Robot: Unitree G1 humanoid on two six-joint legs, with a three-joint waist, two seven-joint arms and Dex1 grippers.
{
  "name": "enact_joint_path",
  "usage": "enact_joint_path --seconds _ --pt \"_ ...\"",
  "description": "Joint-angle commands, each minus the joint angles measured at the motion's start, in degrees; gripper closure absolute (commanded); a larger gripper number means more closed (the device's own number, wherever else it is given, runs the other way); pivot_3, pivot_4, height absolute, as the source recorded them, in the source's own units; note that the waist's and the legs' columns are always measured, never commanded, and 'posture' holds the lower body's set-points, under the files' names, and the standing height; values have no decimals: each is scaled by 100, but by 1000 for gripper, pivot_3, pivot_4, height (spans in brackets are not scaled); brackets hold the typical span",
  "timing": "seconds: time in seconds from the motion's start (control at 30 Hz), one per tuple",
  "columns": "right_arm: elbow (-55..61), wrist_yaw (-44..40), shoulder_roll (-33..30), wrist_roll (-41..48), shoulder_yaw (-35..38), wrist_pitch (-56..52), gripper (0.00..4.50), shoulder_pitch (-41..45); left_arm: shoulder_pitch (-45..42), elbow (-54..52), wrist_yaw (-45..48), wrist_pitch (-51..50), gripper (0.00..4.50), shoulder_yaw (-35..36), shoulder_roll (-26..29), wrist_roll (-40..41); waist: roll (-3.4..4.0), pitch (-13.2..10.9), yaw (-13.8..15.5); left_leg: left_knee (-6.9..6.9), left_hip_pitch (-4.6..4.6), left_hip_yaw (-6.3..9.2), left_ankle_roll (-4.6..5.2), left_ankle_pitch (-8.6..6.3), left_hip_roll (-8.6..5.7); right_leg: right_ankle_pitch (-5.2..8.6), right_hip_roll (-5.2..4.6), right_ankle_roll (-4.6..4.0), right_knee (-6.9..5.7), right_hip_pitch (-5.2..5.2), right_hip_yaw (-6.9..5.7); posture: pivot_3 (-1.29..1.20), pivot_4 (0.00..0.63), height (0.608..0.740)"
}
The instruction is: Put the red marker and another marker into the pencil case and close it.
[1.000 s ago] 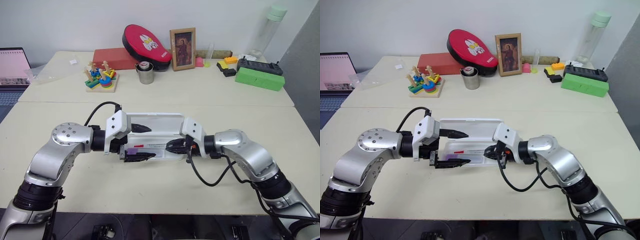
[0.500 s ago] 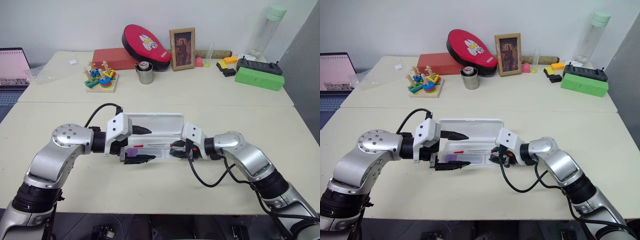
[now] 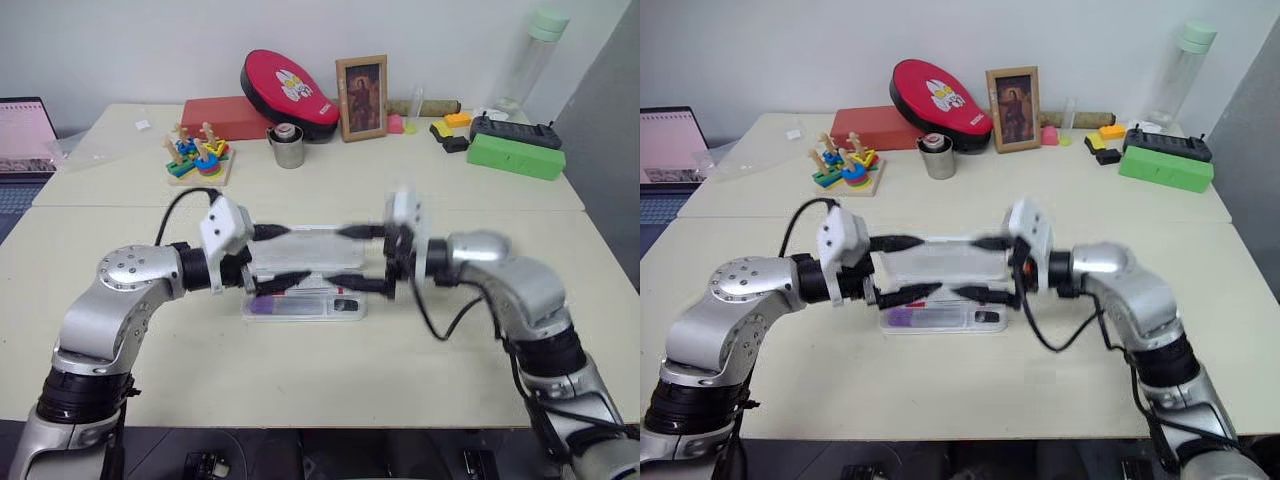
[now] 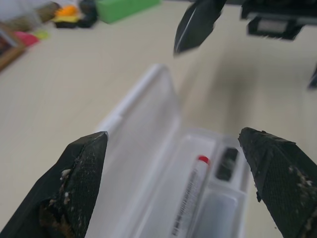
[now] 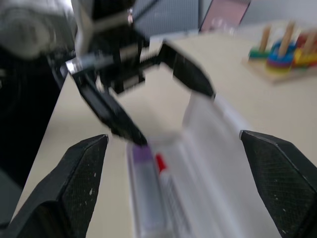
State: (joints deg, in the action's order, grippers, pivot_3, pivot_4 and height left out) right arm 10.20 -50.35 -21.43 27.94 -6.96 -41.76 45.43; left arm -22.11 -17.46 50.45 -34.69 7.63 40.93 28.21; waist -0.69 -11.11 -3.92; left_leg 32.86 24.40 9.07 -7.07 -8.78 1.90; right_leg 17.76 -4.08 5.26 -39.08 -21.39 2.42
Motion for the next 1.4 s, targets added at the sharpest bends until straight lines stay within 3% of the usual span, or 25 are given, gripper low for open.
enact_joint_path --seconds 0.03,0.13,0.33,0.63,0.87,1.1,1.4 --pt "-1206 793 281 -260 410 52 218 878 108 -310 -599 -372 0 759 -49 367 -2 1 -21 -2 -1 1 0 0 0 -1 0 -2 -1 1 -1 0 150 740" --pt "-2151 1054 439 -675 233 287 712 1384 399 -681 -816 -616 0 1199 -66 712 -4 2 -46 -7 -1 -2 0 0 0 -2 -1 -4 7 2 2 0 150 740" --pt "-3425 1111 701 -1545 -472 577 2396 1835 948 -1097 -909 -866 0 1552 201 965 -1 1 -81 -13 7 -2 0 0 0 -2 -1 -5 6 -8 0 0 150 740" --pt "-3020 306 678 -1882 -1129 612 4468 1549 1251 -1274 -825 -1012 0 1834 488 1365 0 0 -84 -12 6 -2 0 0 0 -2 -1 -6 4 -8 0 0 150 740" --pt "-1726 -492 328 -1879 -1620 655 4468 976 1406 -1456 -481 -1007 0 1746 735 1647 -1 1 -80 -12 6 -1 0 0 0 -2 0 -5 4 -8 -1 0 150 740" --pt "-706 -1075 -141 -2146 -2306 999 4468 325 2129 -1542 400 -904 0 1800 1381 1694 1 0 -89 -13 6 -3 0 -1 0 -1 -1 -6 6 -9 1 0 150 740" --pt "-1404 -724 -137 -3066 -2930 1393 4468 -42 2122 -1443 442 -831 0 1601 1500 1594 -3 2 -75 -12 3 -3 0 -1 0 0 -1 -6 7 -8 1 0 150 740"
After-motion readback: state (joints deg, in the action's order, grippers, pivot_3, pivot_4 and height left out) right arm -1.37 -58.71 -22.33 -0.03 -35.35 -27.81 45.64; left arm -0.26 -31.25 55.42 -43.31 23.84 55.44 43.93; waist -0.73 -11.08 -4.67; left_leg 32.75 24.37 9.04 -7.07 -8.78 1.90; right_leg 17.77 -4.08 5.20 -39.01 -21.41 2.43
